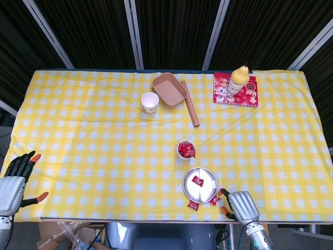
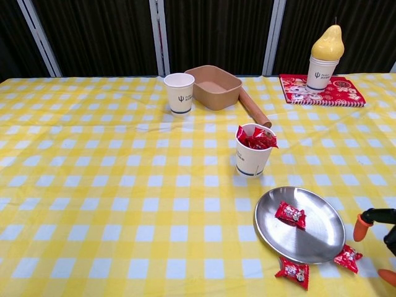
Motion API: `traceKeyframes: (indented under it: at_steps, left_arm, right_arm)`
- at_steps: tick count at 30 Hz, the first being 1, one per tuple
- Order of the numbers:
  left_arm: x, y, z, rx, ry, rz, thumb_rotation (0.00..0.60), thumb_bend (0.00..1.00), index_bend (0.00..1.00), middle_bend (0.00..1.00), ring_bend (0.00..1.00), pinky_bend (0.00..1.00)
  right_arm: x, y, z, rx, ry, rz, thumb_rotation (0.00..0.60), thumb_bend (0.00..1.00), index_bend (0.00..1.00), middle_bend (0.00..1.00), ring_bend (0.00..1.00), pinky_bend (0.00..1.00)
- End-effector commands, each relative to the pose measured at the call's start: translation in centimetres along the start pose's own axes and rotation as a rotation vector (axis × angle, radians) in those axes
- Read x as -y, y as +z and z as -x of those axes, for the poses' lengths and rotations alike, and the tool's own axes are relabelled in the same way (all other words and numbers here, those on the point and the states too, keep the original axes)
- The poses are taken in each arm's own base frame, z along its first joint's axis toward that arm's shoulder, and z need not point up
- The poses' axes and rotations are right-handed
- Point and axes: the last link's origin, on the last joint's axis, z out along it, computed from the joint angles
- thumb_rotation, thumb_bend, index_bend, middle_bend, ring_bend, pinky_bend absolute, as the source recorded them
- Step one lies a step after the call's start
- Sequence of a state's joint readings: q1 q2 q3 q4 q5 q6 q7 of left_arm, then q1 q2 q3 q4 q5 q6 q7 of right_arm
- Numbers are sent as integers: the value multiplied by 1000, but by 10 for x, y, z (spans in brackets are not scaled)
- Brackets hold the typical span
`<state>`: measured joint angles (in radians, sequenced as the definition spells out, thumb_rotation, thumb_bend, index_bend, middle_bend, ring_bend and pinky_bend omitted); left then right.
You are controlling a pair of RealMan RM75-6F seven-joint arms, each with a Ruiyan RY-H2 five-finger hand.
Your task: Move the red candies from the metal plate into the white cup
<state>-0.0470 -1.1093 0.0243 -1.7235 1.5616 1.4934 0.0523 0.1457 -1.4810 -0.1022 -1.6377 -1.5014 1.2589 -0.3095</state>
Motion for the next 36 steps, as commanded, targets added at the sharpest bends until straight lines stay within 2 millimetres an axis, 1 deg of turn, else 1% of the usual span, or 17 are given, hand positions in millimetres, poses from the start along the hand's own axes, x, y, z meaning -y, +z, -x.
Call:
traceKeyframes:
  at_steps: [1, 12, 25, 36]
  left_arm:
    - [0, 0, 0, 0, 0, 0, 600, 0, 0, 0, 0, 0]
    - [1, 1, 0, 1, 0, -2, 600, 0, 0, 0, 0, 0]
    - [1, 1, -1, -2, -2, -2, 600, 0, 0, 0, 0, 0]
    - [1, 1, -1, -3, -3, -3, 600, 0, 0, 0, 0, 0]
  right_arm:
    - [1, 1, 1, 4, 1, 0, 600, 381, 410, 826, 877, 952]
    - [4, 8, 9, 22, 2, -4, 600, 381, 454, 826, 877, 952]
    - [12, 9, 13, 21, 20, -17, 600, 382, 461, 827, 877, 952]
    - [11, 9, 16, 30, 13, -11, 600, 381, 467, 827, 877, 952]
